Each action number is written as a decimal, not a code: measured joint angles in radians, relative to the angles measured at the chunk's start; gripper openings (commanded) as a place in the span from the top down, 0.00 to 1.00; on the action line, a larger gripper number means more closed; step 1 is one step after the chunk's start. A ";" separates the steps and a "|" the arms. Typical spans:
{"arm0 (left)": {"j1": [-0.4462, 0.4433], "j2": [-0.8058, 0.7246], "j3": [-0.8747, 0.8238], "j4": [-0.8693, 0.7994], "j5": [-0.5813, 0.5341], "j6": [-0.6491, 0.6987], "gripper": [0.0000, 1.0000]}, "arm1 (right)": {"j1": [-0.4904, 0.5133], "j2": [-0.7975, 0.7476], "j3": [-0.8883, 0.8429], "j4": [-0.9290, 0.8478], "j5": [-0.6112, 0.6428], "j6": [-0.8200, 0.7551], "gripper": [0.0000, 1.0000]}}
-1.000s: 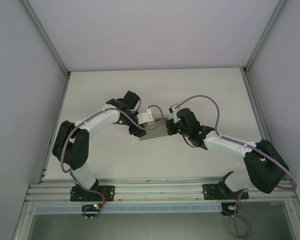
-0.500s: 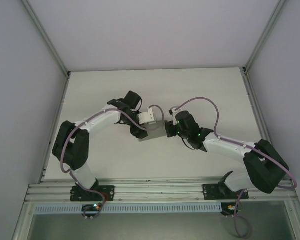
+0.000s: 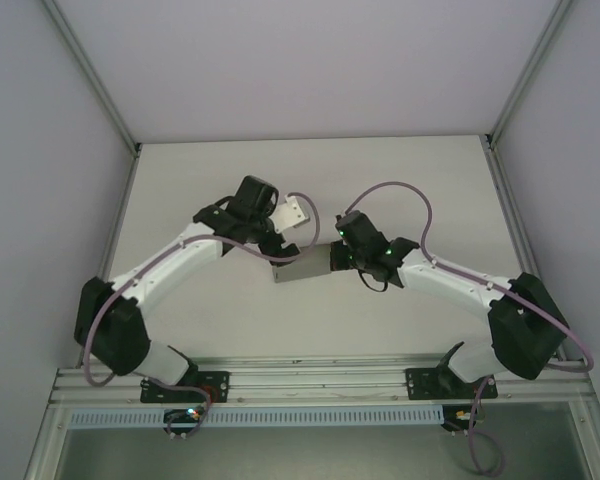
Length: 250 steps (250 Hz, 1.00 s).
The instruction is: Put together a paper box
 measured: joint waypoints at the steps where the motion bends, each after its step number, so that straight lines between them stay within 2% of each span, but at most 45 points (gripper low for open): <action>1: -0.001 -0.003 -0.002 0.000 -0.004 -0.004 0.00 | 0.001 0.001 0.002 -0.003 0.001 0.001 1.00; 38: -0.045 -0.111 -0.087 -0.005 -0.133 -0.182 0.09 | 0.020 0.044 0.080 -0.102 0.016 0.022 1.00; 66: -0.052 -0.156 -0.127 -0.020 -0.178 -0.302 0.11 | 0.035 0.076 0.134 -0.167 0.036 0.038 1.00; 93: -0.052 -0.192 -0.150 -0.032 -0.204 -0.386 0.17 | 0.053 0.106 0.179 -0.218 0.052 0.058 1.00; 133: -0.056 -0.245 -0.204 -0.020 -0.187 -0.431 0.46 | 0.074 0.133 0.223 -0.268 0.065 0.066 1.00; 186: -0.033 -0.249 -0.281 -0.001 -0.140 -0.433 0.48 | 0.076 0.151 0.254 -0.309 0.068 0.073 1.00; 222: 0.048 -0.249 -0.289 0.019 -0.082 -0.434 0.58 | 0.076 0.158 0.265 -0.323 0.068 0.072 1.00; 250: 0.095 -0.249 -0.290 0.042 -0.028 -0.433 0.60 | 0.076 0.160 0.266 -0.324 0.068 0.070 1.00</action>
